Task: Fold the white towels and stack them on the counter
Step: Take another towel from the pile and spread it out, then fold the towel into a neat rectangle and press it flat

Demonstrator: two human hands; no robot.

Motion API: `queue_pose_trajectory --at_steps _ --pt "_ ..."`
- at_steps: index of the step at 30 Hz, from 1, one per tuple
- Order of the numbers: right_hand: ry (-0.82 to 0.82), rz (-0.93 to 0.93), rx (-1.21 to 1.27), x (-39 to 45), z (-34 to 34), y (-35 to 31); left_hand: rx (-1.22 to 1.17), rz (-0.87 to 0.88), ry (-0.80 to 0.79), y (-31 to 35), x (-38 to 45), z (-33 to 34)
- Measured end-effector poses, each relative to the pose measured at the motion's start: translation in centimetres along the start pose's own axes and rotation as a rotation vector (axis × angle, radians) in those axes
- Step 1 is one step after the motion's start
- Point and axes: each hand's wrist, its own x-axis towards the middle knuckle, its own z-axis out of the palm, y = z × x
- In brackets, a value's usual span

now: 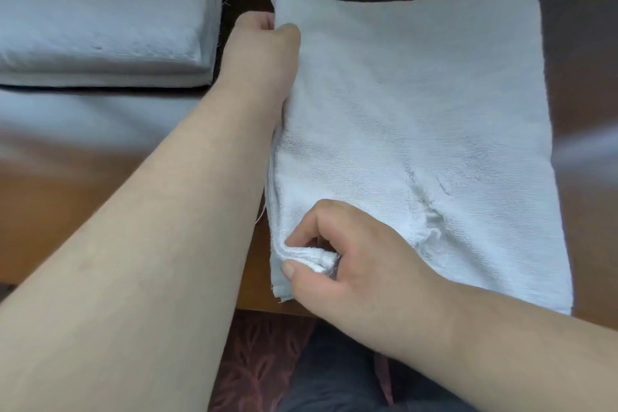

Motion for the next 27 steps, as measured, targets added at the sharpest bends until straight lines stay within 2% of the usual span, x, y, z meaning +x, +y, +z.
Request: queue_pose_trajectory --at_steps 2,4,7,8,9,12,13,14,16,18,19,20,23,27 --pt "-0.079 0.067 -0.053 0.8 0.8 0.8 0.053 -0.019 0.027 -1.3 0.3 -0.4" --pt "-0.183 0.113 -0.026 1.6 1.0 1.0 0.097 0.047 0.018 -2.8 0.0 -0.6" --pt "-0.336 0.082 0.012 2.8 -0.8 0.2 0.166 0.128 0.013 -2.6 -0.1 -0.4" --pt "-0.328 0.05 -0.01 3.5 -2.0 -0.1 0.2 0.157 0.006 -2.7 -0.1 -0.2" --pt "-0.257 0.011 -0.049 4.4 -3.6 -0.3 0.261 0.181 0.017 -2.7 0.0 -0.1" --pt "0.197 -0.099 -0.2 8.1 -10.0 1.5 0.608 0.265 0.166 -1.8 -1.5 0.8" --pt "0.305 -0.11 -0.275 9.3 -12.4 2.4 0.671 0.339 0.189 -1.4 -2.7 1.6" --pt "0.342 -0.123 -0.384 10.5 -14.6 3.5 0.693 0.423 0.17 -0.9 -4.3 2.8" --pt "0.193 -0.167 -0.679 12.4 -17.9 6.4 0.743 0.513 0.039 -0.7 -8.0 5.9" --pt "-0.014 -0.133 -0.926 13.2 -19.1 9.2 0.891 0.43 -0.149 -1.1 -10.8 8.6" --pt "-0.041 -0.1 -0.983 13.1 -19.1 10.3 0.99 0.382 -0.238 -1.6 -11.5 9.5" --pt "-0.02 -0.084 -1.0 12.7 -19.1 11.2 1.065 0.374 -0.295 -2.1 -11.5 10.1" --pt "0.107 -0.021 -0.961 11.1 -19.6 12.8 1.128 0.501 -0.38 -1.9 -9.5 10.5" --pt "0.275 0.212 -0.875 7.6 -19.9 14.0 1.21 0.565 -0.534 0.9 -7.1 11.7"
